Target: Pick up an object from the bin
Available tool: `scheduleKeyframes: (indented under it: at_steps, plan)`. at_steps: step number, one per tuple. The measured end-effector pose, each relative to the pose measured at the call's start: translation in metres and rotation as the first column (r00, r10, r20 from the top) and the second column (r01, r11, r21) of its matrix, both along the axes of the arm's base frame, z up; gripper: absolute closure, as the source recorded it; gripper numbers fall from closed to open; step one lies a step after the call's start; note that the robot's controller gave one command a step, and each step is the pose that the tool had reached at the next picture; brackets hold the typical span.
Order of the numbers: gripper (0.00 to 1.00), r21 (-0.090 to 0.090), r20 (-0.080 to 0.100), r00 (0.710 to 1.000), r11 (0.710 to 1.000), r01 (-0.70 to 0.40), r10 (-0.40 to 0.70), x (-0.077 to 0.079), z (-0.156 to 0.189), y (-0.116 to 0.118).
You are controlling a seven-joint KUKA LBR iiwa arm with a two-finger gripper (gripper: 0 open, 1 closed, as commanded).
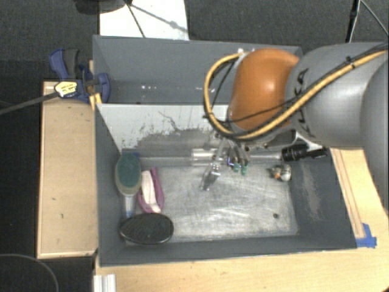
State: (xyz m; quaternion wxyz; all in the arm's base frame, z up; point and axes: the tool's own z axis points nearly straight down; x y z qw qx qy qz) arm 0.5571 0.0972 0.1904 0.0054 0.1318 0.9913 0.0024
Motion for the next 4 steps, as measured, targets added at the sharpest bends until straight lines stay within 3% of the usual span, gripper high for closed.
scheduleKeyframes:
  at_steps: [1,2,3,4]
  plan:
    - [0.00,-0.003,-0.004,0.999,0.999,-0.046,0.046,-0.023,-0.119,-0.034]
    - [0.00,-0.003,0.001,1.000,1.000,0.014,-0.014,0.031,-0.056,-0.044]
    - [0.00,-0.003,-0.004,0.999,0.999,0.042,-0.042,0.033,-0.108,-0.063]
    - [0.00,-0.008,0.000,1.000,1.000,0.009,-0.009,0.034,-0.116,-0.030]
